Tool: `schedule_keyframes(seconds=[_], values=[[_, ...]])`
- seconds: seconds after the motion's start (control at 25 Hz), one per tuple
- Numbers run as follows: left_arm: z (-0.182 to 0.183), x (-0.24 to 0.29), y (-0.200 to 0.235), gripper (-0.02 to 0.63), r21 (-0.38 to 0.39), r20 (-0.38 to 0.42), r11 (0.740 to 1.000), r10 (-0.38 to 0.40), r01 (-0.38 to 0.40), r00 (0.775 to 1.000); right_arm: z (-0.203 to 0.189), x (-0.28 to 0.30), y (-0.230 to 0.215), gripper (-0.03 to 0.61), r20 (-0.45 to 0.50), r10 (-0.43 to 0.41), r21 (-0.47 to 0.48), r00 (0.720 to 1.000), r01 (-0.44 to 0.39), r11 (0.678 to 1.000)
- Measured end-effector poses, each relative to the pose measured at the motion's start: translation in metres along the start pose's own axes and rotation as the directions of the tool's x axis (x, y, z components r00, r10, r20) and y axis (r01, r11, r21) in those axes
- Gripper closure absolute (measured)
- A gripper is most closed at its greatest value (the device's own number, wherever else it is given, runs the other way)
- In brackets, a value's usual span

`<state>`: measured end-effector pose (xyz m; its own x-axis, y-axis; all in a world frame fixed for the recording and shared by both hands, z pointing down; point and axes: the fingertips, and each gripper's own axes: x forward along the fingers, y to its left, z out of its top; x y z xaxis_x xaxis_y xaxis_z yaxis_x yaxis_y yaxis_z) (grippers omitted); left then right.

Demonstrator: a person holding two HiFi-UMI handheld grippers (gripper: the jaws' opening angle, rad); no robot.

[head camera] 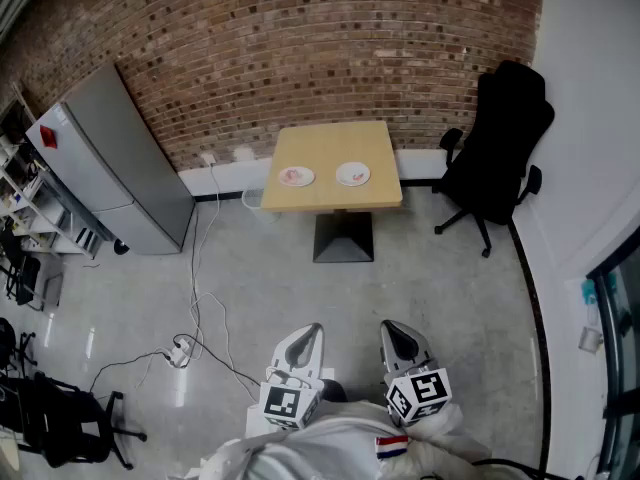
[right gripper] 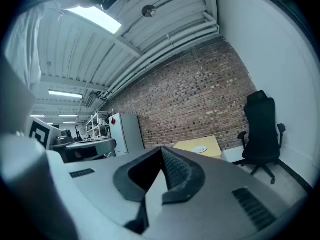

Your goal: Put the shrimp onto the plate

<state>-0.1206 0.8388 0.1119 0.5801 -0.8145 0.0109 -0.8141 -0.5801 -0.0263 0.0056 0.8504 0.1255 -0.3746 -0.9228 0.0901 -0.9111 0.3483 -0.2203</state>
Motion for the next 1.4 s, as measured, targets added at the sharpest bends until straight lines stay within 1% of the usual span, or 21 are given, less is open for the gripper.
schedule_keyframes(seconds=[0.12, 0.28, 0.44, 0.6, 0.72, 0.84, 1.04, 1.2, 1.4], values=[[-0.002, 0.013, -0.002, 0.601, 0.007, 0.0, 1.0, -0.01, 0.01, 1.0, -0.002, 0.005, -0.012, 0.554, 0.0, -0.005, 0.009, 1.0, 0.005, 1.0], [0.005, 0.036, -0.006, 0.601, -0.004, -0.027, 1.0, -0.027, 0.027, 0.999, 0.0, 0.02, -0.032, 0.554, 0.002, -0.012, 0.017, 1.0, 0.012, 1.0], [-0.007, 0.066, 0.018, 0.601, -0.029, -0.033, 1.0, -0.014, 0.013, 0.999, -0.004, 0.059, -0.043, 0.554, -0.013, 0.002, 0.013, 1.0, -0.002, 1.0], [-0.016, 0.109, 0.065, 0.601, -0.04, -0.021, 0.999, -0.005, 0.004, 1.0, -0.006, 0.116, -0.057, 0.554, -0.03, -0.008, 0.009, 1.0, 0.008, 1.0], [-0.017, 0.154, 0.105, 0.601, -0.049, -0.021, 0.999, 0.003, -0.004, 1.0, 0.005, 0.168, -0.074, 0.554, -0.034, -0.024, -0.006, 0.999, 0.023, 1.0], [-0.009, 0.198, 0.152, 0.601, -0.057, -0.03, 0.998, 0.027, -0.029, 0.999, 0.019, 0.224, -0.084, 0.554, -0.037, -0.03, -0.022, 0.999, 0.029, 0.999], [-0.007, 0.259, 0.224, 0.601, -0.082, -0.012, 0.997, 0.012, -0.013, 1.0, 0.037, 0.317, -0.09, 0.554, -0.055, -0.031, -0.016, 0.998, 0.03, 0.999], [-0.011, 0.306, 0.278, 0.601, -0.086, -0.018, 0.996, -0.004, 0.002, 1.0, 0.047, 0.387, -0.094, 0.554, -0.069, -0.037, -0.02, 0.997, 0.035, 0.999], [-0.012, 0.36, 0.329, 0.601, -0.096, -0.009, 0.995, -0.029, 0.028, 1.0, 0.057, 0.456, -0.101, 0.554, -0.078, -0.044, -0.021, 0.996, 0.042, 0.999]])
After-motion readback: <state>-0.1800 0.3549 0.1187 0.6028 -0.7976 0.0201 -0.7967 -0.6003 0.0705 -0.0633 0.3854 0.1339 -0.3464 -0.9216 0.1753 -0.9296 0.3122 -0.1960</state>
